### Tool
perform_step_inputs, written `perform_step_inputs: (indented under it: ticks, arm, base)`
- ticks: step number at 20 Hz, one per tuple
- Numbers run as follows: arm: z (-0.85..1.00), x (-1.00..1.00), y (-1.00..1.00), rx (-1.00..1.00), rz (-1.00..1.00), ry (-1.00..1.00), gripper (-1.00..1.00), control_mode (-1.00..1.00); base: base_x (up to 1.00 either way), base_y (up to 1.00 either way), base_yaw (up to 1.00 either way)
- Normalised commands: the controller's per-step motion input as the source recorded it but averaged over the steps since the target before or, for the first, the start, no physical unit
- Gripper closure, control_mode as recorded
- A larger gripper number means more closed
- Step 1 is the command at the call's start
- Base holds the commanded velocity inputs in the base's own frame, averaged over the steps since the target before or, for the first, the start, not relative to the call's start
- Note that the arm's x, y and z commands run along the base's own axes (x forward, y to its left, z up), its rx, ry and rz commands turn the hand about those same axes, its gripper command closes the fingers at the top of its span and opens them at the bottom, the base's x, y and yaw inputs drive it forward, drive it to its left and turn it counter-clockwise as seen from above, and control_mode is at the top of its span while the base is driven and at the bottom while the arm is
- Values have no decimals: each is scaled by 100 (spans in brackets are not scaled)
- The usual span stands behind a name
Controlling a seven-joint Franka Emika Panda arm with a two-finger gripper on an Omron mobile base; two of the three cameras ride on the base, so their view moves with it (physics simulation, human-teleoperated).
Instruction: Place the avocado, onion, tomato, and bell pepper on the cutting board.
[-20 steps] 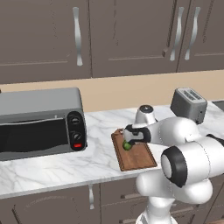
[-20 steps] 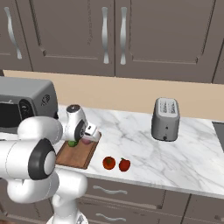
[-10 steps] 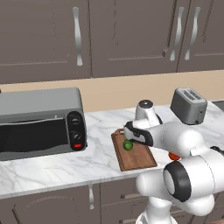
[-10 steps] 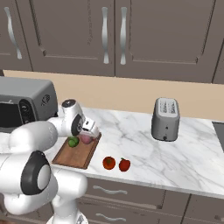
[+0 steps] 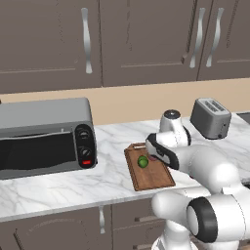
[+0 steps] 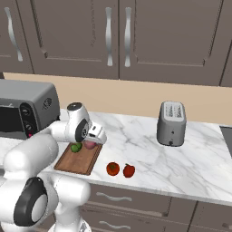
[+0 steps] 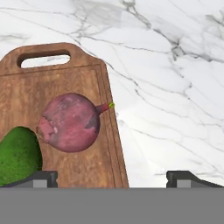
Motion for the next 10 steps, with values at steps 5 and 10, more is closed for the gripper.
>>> perform_step_inputs:
  ticks: [5, 10]
  arm:
    - [4, -41, -39, 0, 0, 0, -100, -100]
    - [0, -37, -44, 0, -2, 0, -100, -100]
  base:
    - [0, 0, 0]
    - [0, 0, 0]
